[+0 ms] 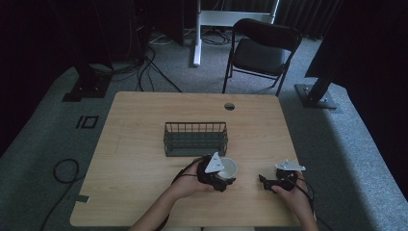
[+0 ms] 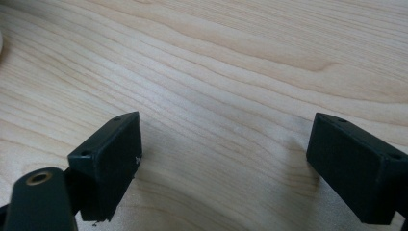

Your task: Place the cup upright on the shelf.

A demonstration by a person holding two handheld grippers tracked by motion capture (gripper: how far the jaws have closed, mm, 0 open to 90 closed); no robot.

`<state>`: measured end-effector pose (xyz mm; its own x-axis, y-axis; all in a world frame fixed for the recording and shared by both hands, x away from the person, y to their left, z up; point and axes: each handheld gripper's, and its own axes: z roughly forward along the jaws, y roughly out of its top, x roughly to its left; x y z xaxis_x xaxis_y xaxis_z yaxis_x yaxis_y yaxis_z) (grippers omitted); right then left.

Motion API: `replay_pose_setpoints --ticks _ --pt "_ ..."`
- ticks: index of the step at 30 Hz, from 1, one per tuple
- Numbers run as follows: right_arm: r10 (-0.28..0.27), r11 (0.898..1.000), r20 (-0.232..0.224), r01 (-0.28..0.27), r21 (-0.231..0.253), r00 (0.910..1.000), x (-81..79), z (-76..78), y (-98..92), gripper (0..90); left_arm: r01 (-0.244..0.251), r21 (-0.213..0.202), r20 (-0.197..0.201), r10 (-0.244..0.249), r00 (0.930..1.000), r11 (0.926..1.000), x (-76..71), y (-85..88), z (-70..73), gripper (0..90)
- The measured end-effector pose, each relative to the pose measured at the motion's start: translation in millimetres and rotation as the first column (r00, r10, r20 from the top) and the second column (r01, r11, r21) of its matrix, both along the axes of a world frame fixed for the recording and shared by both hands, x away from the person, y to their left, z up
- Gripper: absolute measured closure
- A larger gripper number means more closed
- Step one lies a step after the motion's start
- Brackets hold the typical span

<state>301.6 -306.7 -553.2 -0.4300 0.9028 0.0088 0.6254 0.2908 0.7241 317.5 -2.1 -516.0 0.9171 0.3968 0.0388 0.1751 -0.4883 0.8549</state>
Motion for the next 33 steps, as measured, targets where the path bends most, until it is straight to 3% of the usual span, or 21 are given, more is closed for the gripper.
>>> replay_pose_setpoints --ticks 6,17,20,30,33 --pt "0.000 1.000 0.000 0.000 0.000 1.0000 0.0 0.0 0.0 11.9 0.005 -0.006 0.000 -0.005 1.0000 1.0000 -0.4 2.8 6.7 21.1" --pt "0.000 1.000 0.000 0.000 0.000 1.0000 0.0 0.0 0.0 11.9 0.003 -0.058 0.018 -0.002 0.9998 0.9983 0.0 9.2 30.0 21.3" --pt "0.000 1.000 0.000 0.000 0.000 1.0000 0.0 0.0 0.0 11.9 -0.008 -0.080 0.002 0.008 1.0000 0.9968 0.8 11.6 35.9 21.4" --pt "0.000 1.000 0.001 0.000 0.000 1.0000 0.0 0.0 0.0 11.9 -0.037 -0.098 0.025 0.040 0.9989 0.9945 3.1 17.7 53.0 21.4" --pt "0.001 1.000 0.002 -0.001 -0.001 1.0000 0.1 -0.1 -0.1 11.9 -0.066 -0.130 0.023 0.069 0.9973 0.9893 5.0 20.3 60.2 21.5"
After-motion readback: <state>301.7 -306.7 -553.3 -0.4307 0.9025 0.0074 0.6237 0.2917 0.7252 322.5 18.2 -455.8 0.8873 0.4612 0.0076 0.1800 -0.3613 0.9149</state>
